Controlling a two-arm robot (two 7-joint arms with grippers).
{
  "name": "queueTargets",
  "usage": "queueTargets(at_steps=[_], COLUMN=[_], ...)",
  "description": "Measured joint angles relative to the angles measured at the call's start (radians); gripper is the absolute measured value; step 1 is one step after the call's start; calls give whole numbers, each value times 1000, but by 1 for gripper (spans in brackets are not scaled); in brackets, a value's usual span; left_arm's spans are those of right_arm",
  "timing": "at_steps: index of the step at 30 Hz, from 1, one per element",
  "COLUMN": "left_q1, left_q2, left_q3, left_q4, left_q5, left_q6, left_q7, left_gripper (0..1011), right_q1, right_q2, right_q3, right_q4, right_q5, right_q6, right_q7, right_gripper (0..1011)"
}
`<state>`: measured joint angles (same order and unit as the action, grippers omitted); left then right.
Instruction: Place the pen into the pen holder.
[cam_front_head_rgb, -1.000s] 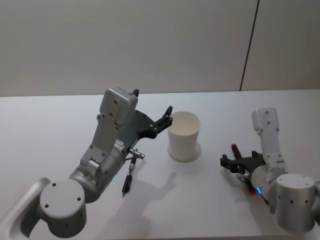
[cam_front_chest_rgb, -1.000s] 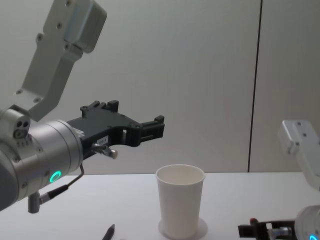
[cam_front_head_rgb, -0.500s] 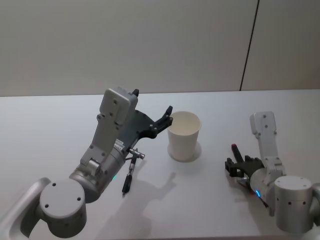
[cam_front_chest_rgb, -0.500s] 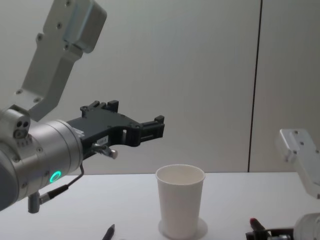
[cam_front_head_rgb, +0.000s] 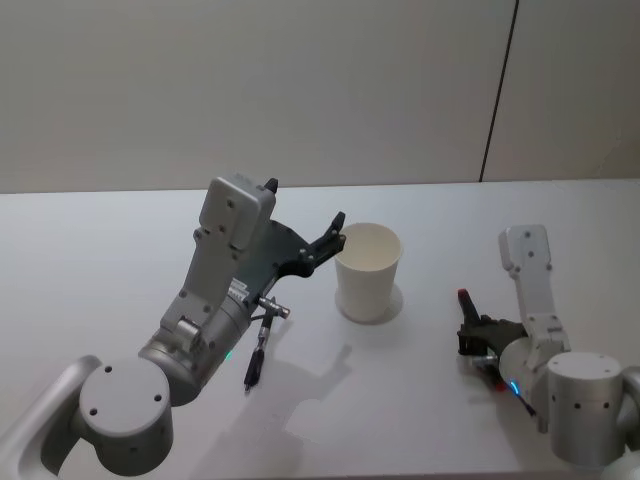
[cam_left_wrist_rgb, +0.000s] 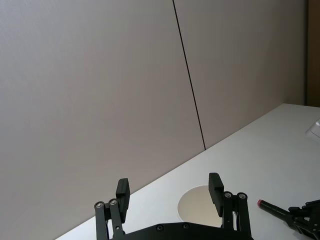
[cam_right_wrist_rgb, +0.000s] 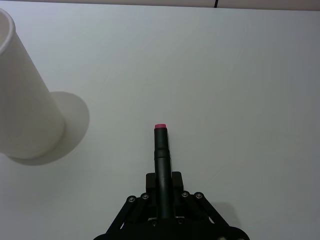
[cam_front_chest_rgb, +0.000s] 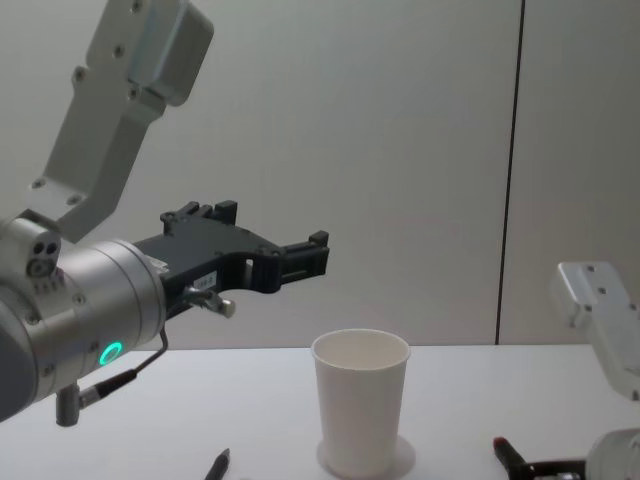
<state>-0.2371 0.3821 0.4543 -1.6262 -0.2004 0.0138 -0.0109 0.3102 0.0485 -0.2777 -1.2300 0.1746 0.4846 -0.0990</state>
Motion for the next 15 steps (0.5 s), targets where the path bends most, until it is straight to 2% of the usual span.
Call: queueTargets(at_steps=[7, 15], left_q1=[0, 0], left_q2=[0, 0], left_q3=[0, 0], left_q4=[0, 0], left_q5=[0, 0], left_q6=[0, 0], left_q7=[0, 0], left_gripper=[1004, 1004], right_q1=[-3, -16], right_q2=[0, 6], right_q3=[3, 8], right_q4=[-7, -45], right_q5=[-1, -6], right_q6=[-4, -51], right_q7=[0, 16], right_gripper=[168, 169])
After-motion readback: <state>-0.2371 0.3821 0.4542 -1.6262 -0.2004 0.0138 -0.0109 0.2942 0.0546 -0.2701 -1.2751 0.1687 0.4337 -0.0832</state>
